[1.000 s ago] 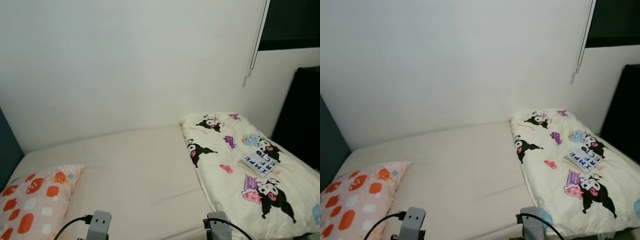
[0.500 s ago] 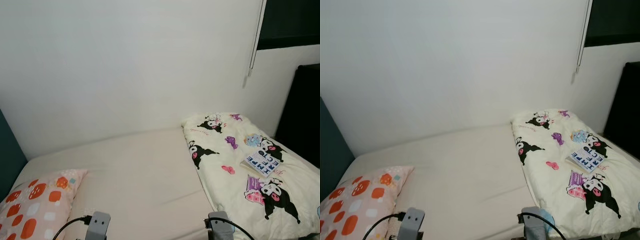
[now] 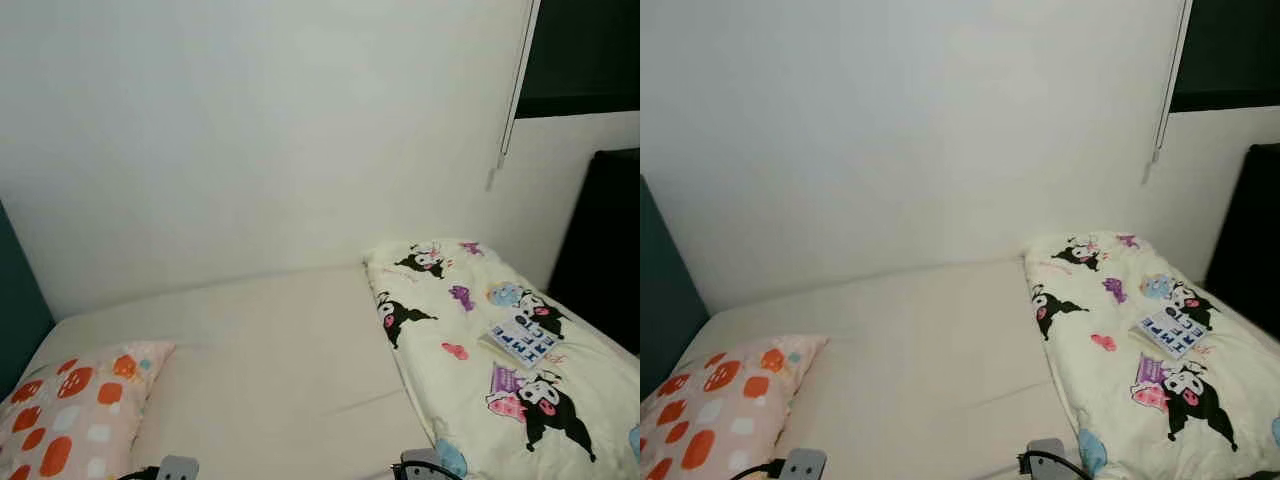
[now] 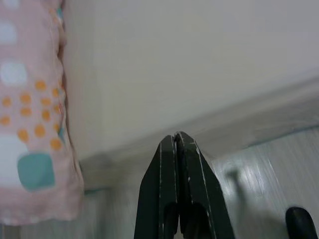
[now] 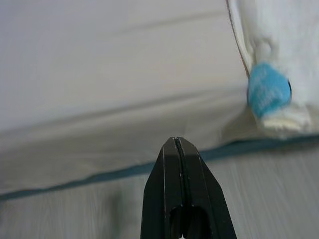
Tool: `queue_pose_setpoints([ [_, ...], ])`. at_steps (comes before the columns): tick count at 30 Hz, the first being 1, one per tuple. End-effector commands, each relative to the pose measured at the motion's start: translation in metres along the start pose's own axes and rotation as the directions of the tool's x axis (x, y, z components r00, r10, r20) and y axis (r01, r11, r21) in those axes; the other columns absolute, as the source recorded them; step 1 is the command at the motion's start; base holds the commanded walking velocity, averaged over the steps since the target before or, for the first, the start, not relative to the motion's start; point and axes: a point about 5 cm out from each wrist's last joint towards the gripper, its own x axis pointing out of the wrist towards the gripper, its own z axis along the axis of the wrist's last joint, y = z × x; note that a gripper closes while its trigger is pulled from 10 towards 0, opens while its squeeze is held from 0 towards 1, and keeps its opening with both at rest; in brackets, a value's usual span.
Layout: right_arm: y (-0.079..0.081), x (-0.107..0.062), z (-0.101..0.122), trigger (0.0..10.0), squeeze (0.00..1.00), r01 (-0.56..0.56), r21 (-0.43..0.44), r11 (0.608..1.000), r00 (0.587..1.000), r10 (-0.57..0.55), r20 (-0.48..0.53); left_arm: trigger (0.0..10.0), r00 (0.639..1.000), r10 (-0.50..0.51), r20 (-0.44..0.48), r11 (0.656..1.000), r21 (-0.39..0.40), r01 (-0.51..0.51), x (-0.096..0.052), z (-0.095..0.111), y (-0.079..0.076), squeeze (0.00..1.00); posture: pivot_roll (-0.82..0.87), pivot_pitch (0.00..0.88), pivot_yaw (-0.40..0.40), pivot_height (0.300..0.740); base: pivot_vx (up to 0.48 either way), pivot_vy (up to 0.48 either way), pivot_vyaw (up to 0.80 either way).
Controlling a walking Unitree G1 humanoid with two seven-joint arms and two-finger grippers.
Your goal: Clean up the room
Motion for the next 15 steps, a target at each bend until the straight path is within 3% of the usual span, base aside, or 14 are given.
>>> queue_pose_setpoints([
  [1, 0.003, -0.004, -0.008, 10.0, 0.0, 0.0, -0.003, 1.0, 1.0, 0.0, -0.015, 10.0, 1.0, -0.001, -0.009, 1.0, -0.005, 0.001, -0.005, -0.007, -0.004, 0.0, 0.03, 0.041, 0.003, 0.74, 0.0, 0.0, 0.0],
  [7, -0.002, -0.007, -0.01, 10.0, 0.0, 0.047, 0.011, 0.999, 0.999, -0.047, -0.005, 10.0, 1.0, 0.006, 0.023, 1.0, -0.031, -0.005, -0.007, -0.004, -0.008, 0.0, 0.01, 0.035, 0.018, 0.74, 0.0, 0.0, 0.0],
  [8, -0.005, -0.006, -0.007, 10.0, 0.0, 0.054, 0.018, 0.998, 0.998, -0.054, 0.013, 10.0, 0.998, 0.014, 0.053, 0.997, -0.082, -0.01, -0.007, 0.001, -0.009, 0.0, 0.01, 0.042, 0.013, 0.74, 0.0, 0.0, 0.0],
  [10, -0.005, -0.006, -0.006, 10.0, 0.0, 0.054, 0.02, 0.998, 0.998, -0.055, 0.018, 10.0, 0.998, 0.016, 0.059, 0.995, -0.095, -0.01, -0.007, 0.002, -0.009, 0.0, 0.01, 0.042, 0.013, 0.74, 0.0, 0.0, 0.0],
  [15, -0.001, -0.002, 0.002, 10.0, 0.0, -0.017, 0.023, 1.0, 0.999, 0.016, 0.034, 10.0, 0.997, -0.047, 0.058, 0.998, -0.035, 0.049, -0.003, 0.006, -0.019, 0.0, 0.0, 0.048, 0.008, 0.74, 0.0, 0.0, 0.0],
])
